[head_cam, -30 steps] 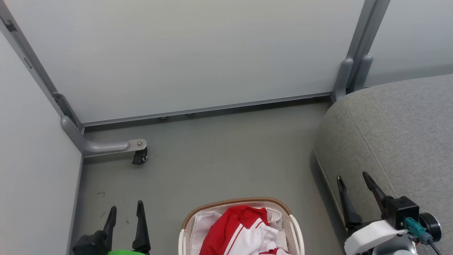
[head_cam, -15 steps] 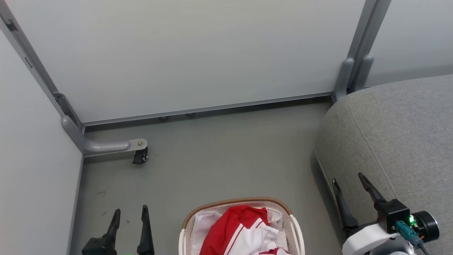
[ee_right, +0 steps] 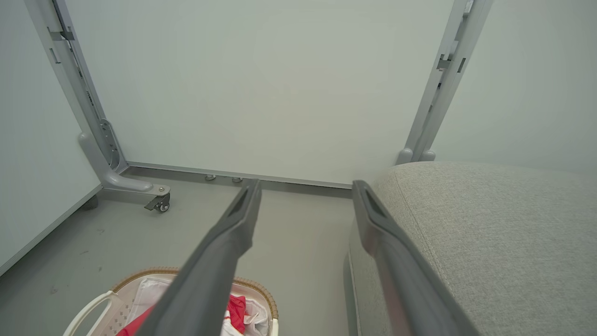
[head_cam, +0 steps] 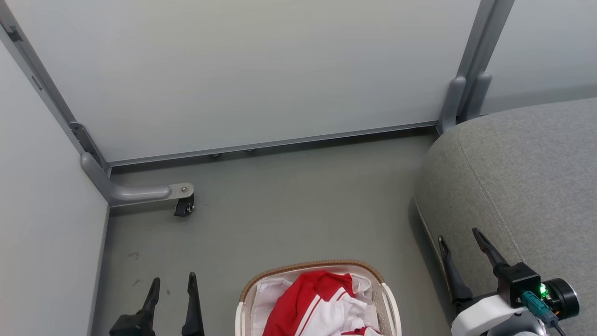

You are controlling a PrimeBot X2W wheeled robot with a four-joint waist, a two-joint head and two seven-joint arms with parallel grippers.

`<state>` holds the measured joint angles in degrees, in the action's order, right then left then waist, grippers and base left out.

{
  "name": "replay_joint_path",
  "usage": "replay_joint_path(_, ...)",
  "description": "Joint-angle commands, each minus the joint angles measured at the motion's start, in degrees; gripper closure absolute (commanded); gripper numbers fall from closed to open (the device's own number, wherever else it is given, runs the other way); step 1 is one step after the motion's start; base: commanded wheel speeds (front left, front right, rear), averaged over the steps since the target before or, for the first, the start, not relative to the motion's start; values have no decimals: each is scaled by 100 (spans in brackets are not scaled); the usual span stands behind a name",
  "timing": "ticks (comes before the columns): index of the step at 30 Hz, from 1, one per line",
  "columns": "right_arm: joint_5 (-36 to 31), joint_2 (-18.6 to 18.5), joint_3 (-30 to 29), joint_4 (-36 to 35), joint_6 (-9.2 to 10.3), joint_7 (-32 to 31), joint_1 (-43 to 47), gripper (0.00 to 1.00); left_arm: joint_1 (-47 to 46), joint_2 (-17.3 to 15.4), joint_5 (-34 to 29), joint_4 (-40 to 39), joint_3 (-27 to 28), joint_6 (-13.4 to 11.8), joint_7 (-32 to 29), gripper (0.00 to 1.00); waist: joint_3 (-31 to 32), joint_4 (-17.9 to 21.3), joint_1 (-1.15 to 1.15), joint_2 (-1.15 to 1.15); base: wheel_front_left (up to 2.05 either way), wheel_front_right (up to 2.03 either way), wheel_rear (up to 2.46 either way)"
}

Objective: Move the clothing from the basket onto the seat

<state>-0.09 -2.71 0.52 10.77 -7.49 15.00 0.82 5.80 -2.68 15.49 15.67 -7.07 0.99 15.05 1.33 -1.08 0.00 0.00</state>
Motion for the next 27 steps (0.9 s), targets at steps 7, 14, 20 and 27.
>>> replay_joint_path(7,17,-33,-5,-10,0,28,82,0,81,-38,21,29,-6,6,13,0,-12,-4,0,0,0,0,0)
replay_joint_path(14,14,-33,6,-43,0,28,79,0,52,-37,-85,22,-60,20,13,0,-37,4,0,0,0,0,0)
replay_joint_path(20,-25,-33,32,-164,0,28,-6,0,-86,-37,-239,-1,-179,37,13,0,-163,43,0,0,0,0,0)
replay_joint_path(27,-72,-32,120,-422,0,28,-214,0,-405,-36,-279,86,-333,47,11,0,-624,177,0,0,0,0,0)
